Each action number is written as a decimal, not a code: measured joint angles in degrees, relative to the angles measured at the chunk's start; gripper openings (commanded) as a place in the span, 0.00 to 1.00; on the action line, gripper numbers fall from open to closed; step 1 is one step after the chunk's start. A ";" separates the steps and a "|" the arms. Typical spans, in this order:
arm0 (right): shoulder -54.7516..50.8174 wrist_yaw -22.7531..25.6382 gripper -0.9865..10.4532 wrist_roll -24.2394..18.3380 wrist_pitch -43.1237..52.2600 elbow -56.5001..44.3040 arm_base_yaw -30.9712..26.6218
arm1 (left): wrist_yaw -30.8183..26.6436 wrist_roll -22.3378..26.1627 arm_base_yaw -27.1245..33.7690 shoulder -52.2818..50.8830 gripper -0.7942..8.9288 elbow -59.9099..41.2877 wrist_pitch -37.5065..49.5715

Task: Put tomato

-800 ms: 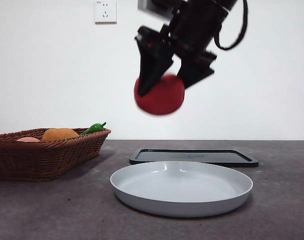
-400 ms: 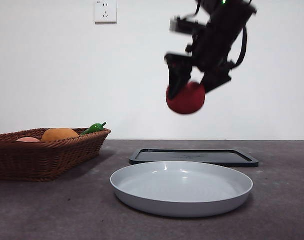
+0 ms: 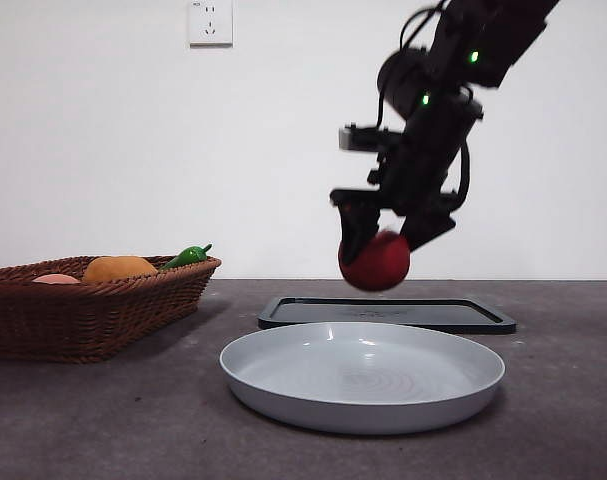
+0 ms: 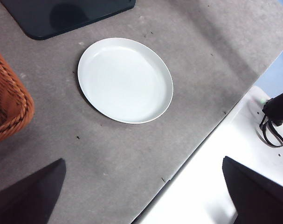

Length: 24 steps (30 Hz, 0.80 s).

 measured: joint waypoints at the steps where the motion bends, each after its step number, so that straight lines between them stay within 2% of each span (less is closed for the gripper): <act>1: 0.66 -0.50 0.25 0.00 0.22 0.04 -0.15 | 0.00 0.00 0.00 0.00 0.66 0.00 -0.02; 11: 2.80 -0.81 0.27 0.00 0.74 0.17 -0.70 | 0.00 0.00 0.00 0.02 0.66 0.02 0.00; 16: 2.80 -0.85 0.38 0.00 0.37 0.17 -0.76 | 0.00 0.00 0.00 0.00 0.66 0.00 0.00; 19: 2.80 -0.85 0.39 0.00 0.20 0.20 -0.74 | 0.00 0.00 0.00 0.00 0.66 0.00 0.00; 24: 2.80 -2.38 0.51 0.00 -0.11 0.22 -0.68 | 0.00 0.00 0.00 0.00 0.66 0.00 0.00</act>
